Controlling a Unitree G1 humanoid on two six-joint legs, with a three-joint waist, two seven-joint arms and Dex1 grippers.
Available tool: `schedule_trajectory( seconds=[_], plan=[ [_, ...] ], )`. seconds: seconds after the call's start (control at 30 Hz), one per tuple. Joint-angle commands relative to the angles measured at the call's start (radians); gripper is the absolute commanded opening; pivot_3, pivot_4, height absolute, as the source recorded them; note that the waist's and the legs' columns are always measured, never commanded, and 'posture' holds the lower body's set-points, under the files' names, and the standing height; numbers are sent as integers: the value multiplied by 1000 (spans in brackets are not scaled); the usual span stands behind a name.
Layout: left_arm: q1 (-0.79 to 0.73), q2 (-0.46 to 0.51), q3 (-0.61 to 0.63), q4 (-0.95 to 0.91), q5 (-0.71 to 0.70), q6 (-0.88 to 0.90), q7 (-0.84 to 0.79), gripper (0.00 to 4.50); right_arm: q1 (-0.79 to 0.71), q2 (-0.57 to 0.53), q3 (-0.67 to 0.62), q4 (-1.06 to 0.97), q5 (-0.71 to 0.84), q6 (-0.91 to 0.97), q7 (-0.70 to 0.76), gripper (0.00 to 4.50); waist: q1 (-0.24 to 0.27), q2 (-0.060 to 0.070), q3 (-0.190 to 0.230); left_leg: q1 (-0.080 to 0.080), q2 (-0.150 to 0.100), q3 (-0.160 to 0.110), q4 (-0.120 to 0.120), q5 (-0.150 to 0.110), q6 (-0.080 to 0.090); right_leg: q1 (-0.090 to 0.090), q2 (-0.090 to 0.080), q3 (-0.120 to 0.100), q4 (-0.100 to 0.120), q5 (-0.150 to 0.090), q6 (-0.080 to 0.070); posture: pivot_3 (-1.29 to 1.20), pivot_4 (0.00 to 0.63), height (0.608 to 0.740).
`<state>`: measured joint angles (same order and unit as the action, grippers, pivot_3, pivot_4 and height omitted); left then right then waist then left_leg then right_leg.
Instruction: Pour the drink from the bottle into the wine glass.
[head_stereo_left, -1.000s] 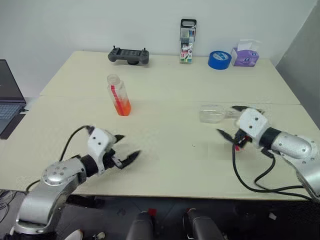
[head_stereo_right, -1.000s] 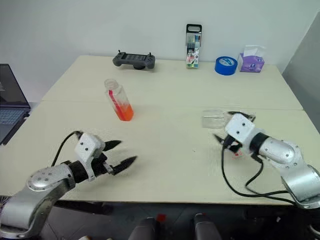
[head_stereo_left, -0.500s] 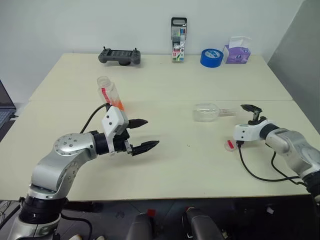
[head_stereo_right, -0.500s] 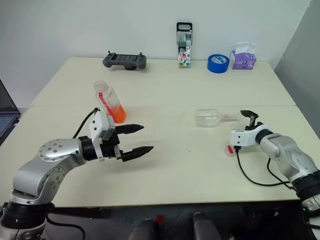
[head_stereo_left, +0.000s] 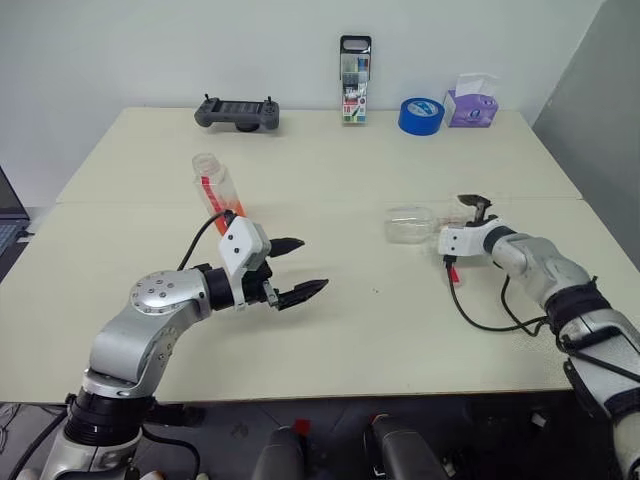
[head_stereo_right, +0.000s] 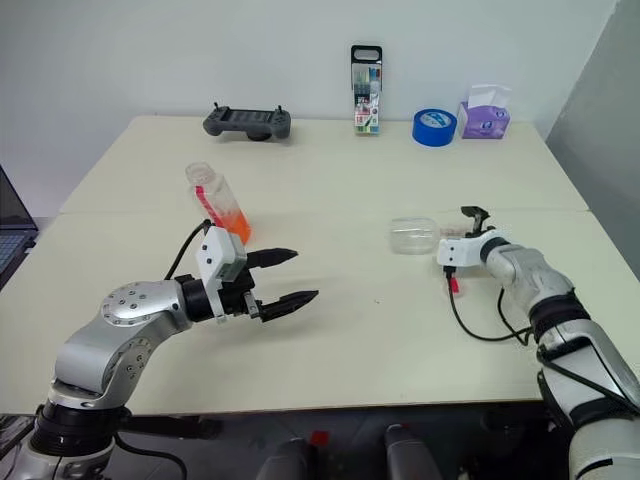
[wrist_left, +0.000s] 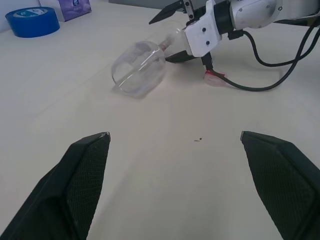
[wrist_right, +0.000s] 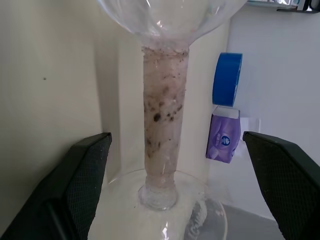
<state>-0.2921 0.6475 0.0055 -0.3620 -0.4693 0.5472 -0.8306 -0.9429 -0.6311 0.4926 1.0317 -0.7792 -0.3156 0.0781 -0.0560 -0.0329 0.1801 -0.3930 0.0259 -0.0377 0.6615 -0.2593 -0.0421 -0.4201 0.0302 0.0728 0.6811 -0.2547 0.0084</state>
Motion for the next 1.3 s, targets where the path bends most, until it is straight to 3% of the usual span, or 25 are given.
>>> schedule_trajectory(
  seconds=[0.03,0.17,0.4,0.5,0.73,0.8,0.9,1.0,1.13,1.3],
  plan=[
    [-4,-8,12,-11,5,-30,8,4478,-48,13,21,83,-17,-22,-29,4500,0,0,0,0,0,0,0,0,0,0,0,0,0,0,0,0,150,740],
    [13,-7,18,-16,4,-37,11,4500,-57,14,23,112,-7,-70,-12,3583,0,0,0,0,0,-1,0,0,0,0,0,0,0,0,0,0,150,740],
    [36,-2,30,-42,-4,-24,25,4500,-43,-2,24,81,-6,-105,-5,991,0,0,0,-1,0,-1,0,0,0,0,-1,0,0,0,0,0,150,740],
    [48,2,33,-56,-7,-14,31,4500,-37,-12,15,47,4,-113,20,144,0,0,0,0,1,-1,0,0,0,0,-1,0,0,0,0,0,150,740],
    [109,29,100,-94,23,-23,89,4500,-72,34,-166,-302,265,12,298,150,-7,3,2,-1,2,-1,-1,0,0,-1,-3,0,1,0,0,0,150,740],
    [177,21,149,-140,15,-42,109,4500,-100,97,-220,-391,357,81,350,150,-16,4,2,-1,3,-2,-1,0,0,-2,-3,-1,1,0,0,0,150,740],
    [306,-51,240,-213,-32,-62,169,4500,-124,289,-356,-430,606,278,416,150,-25,4,2,-1,4,-5,-2,0,0,-1,-3,-1,2,0,0,0,150,740],
    [393,-85,293,-257,-34,-43,227,4500,-146,454,-486,-359,784,420,401,150,-20,3,2,-1,5,-11,-3,0,0,0,-3,-5,4,1,-1,0,150,740],
    [438,-116,325,-291,-32,-27,303,4500,-170,585,-599,-165,899,410,320,150,15,4,2,-2,1,-13,-1,0,0,1,-5,-8,3,1,-2,0,150,740],
    [457,-141,312,-365,-37,4,376,4500,-155,628,-547,97,804,193,194,150,25,4,2,-5,-3,-9,1,0,0,0,-7,-7,0,1,-1,0,150,740]
  ],
)
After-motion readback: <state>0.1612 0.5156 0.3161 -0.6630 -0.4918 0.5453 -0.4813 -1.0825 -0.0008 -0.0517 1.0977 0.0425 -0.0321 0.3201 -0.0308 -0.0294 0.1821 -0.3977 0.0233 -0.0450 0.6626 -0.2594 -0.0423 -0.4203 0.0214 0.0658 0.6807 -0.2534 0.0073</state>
